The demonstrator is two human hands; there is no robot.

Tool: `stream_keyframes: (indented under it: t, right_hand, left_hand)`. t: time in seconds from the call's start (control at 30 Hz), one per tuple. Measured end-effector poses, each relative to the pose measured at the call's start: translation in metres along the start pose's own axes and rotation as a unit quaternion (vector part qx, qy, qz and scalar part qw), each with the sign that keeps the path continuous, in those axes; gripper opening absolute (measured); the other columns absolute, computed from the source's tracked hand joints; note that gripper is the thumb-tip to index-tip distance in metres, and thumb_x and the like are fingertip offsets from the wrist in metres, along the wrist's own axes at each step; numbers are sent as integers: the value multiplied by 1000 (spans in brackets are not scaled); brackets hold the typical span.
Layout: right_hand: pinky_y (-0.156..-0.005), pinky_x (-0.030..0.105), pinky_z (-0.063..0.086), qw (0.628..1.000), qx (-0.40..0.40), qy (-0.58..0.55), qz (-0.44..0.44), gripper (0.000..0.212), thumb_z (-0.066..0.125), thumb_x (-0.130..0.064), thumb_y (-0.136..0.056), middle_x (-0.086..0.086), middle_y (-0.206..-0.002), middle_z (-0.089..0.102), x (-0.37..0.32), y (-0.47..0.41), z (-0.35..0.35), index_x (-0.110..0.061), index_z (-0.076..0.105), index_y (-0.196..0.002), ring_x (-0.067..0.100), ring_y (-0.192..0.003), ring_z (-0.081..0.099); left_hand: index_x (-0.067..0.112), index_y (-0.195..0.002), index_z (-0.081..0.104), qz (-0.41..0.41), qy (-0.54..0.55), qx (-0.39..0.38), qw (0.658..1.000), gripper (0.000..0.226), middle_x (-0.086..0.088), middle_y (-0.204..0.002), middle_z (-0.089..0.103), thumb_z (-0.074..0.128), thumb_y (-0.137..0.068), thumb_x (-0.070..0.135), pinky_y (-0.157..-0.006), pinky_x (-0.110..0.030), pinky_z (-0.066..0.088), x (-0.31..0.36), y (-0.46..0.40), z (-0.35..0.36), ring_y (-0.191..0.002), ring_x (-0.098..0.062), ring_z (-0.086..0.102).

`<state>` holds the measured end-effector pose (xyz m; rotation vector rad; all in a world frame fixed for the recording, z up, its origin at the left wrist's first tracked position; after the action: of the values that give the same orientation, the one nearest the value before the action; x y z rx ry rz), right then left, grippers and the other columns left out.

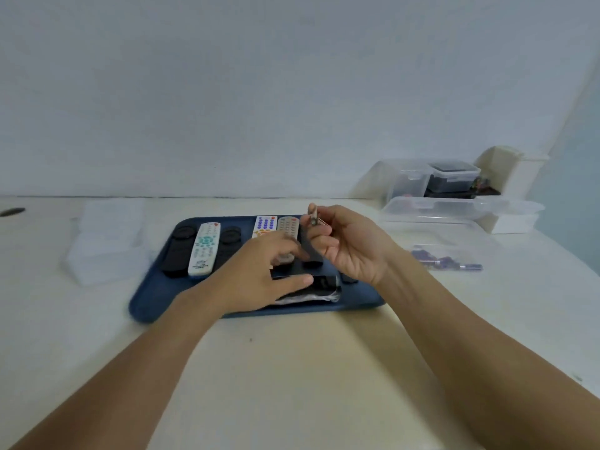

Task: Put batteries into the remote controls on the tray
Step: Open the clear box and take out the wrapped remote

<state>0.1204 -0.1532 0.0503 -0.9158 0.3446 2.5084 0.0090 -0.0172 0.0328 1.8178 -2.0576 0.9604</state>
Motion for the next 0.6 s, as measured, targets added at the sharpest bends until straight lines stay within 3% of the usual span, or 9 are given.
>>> stream_keyframes:
  t: [0.1,0.2,0.37,0.5,0.6]
  right_hand:
    - [-41,14,33,988,23,153,-30,18,45,-10,-104,4,-80,57,8,-3,-6,-5,59,-94,6,-52,41]
    - [-46,14,27,942,42,328,-58,15,47,-13,-104,-1,-74,60,5,6,-18,-9,58,-94,4,-51,38]
    - [-40,14,28,906,106,404,-67,17,54,-17,-102,-5,-60,52,0,7,-29,-12,53,-86,5,-46,32]
    - [-37,18,20,899,115,416,-65,25,55,-22,-102,-5,-59,32,2,8,-26,-18,47,-79,8,-47,20]
    - [-36,17,18,898,121,417,-76,25,55,-21,-102,-5,-57,33,2,8,-24,-17,49,-78,7,-45,19]
  left_hand:
    - [34,-127,62,-15,-106,-81,991,64,20,-117,51,79,-72,63,-97,-25,46,-6,14,-3,-111,1,49]
    - [34,-123,62,-26,-184,-92,978,68,21,-111,52,74,-68,72,-92,-27,48,-4,10,-1,-105,-2,50]
    - [33,-95,70,-60,-182,-90,977,65,12,-89,64,51,-69,89,-74,-38,55,-12,7,0,-82,-6,61]
    - [34,-94,67,-76,-179,-97,976,55,14,-89,64,62,-69,81,-75,-37,56,-11,7,1,-83,-5,61]
    - [32,-96,59,-90,-182,-91,975,50,13,-91,61,71,-70,74,-75,-36,55,-7,5,1,-82,-7,60]
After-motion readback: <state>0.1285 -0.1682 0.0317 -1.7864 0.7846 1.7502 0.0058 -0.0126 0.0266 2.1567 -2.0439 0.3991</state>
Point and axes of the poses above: each hand's wrist, its own y-axis away from the middle knuckle, its own z-axis out of the palm, x = y × z, the point moved 2 cm from there along -y, towards the middle knuckle
